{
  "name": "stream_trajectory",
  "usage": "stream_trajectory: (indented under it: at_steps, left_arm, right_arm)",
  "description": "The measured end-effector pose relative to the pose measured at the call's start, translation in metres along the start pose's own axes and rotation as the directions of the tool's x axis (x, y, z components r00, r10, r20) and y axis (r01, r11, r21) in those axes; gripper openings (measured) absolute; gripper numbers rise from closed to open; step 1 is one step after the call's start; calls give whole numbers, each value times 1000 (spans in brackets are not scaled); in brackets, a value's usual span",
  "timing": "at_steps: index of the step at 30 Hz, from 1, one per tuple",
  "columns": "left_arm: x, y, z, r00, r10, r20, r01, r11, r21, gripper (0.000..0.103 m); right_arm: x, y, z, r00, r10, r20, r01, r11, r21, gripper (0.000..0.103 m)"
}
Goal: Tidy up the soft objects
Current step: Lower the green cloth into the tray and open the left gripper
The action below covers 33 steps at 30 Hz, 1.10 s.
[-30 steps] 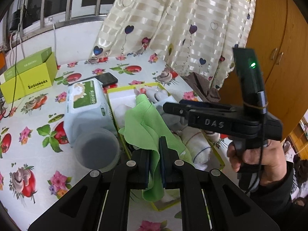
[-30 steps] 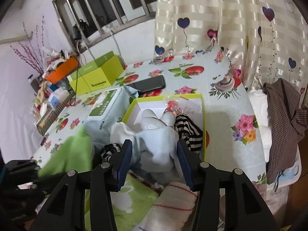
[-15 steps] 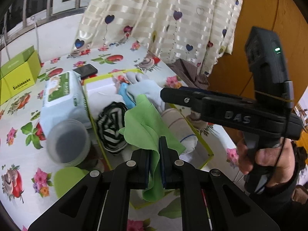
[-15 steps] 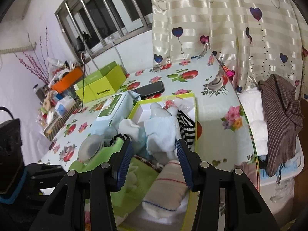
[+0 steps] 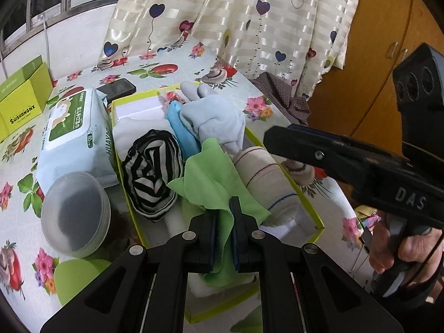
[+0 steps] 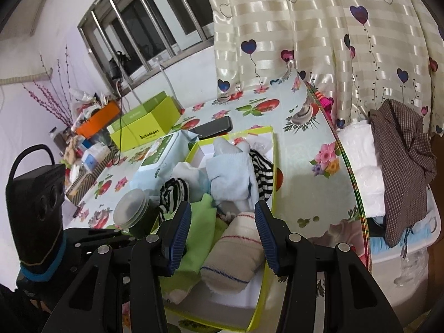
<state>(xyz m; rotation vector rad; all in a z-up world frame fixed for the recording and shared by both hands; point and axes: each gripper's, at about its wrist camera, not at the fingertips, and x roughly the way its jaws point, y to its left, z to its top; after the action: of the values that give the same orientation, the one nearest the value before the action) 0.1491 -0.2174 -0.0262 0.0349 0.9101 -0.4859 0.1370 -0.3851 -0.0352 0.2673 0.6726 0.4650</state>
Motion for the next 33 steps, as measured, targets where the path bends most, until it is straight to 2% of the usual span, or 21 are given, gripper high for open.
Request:
stream_trajectory:
  at_steps: [11, 14, 16, 18, 33]
  left_arm:
    - [0, -2, 5, 1000, 18, 8, -18, 1000, 11, 12]
    - [-5, -3, 3, 1000, 22, 15, -23, 1000, 14, 17]
    - [-8, -3, 1, 1000, 15, 22, -15, 1000, 9, 27]
    - [-12, -2, 1, 1000, 11, 28, -11, 1000, 5, 32]
    - [-36, 3, -15, 998, 5, 58, -3, 1000, -31, 32]
  right_arm:
    - [-5, 4, -2, 1000, -13, -2, 13, 1000, -1, 47]
    - [-9, 7, -3, 1000, -16, 0, 16, 1000, -8, 47]
    - [-10, 9, -2, 1000, -17, 1, 17, 1000, -11, 47]
    - [-13, 12, -3, 1000, -19, 3, 19, 1000, -14, 47]
    - [-19, 19, -11, 1000, -26, -13, 26, 998, -49, 47]
